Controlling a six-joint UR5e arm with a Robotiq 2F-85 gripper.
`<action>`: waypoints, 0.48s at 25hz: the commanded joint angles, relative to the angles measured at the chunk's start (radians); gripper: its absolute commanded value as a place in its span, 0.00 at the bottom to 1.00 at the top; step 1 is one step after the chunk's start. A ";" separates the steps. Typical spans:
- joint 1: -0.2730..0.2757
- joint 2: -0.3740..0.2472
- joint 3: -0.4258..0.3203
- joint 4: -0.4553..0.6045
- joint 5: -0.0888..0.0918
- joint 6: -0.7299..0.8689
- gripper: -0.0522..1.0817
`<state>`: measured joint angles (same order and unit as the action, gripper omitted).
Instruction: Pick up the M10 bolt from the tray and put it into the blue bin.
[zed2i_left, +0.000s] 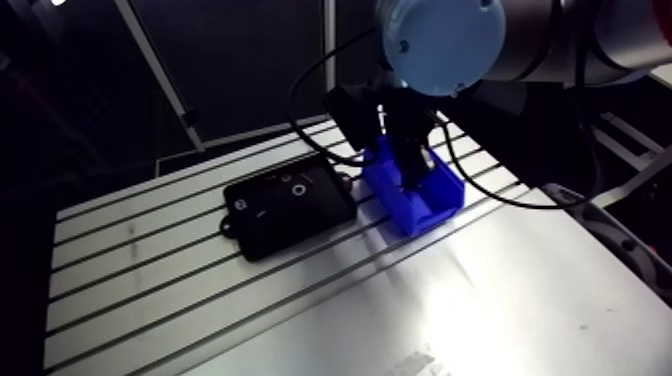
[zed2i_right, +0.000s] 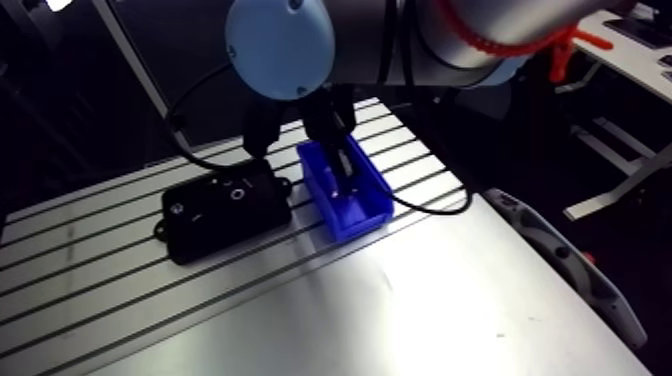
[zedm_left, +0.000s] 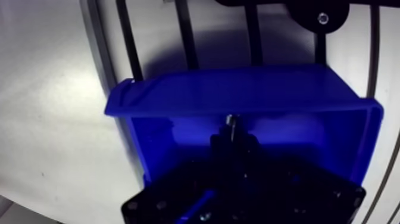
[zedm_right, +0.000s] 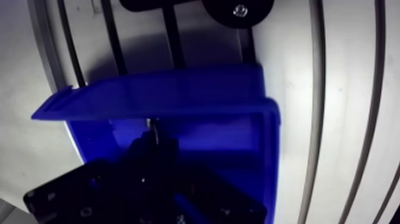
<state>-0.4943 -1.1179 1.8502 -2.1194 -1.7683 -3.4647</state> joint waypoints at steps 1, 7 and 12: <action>-0.006 0.001 0.001 -0.006 -0.006 0.010 0.64; -0.018 -0.022 0.002 0.000 -0.004 0.067 0.16; -0.014 -0.065 0.005 0.020 0.002 0.076 0.06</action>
<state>-0.5100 -1.1460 1.8520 -2.1169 -1.7712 -3.3998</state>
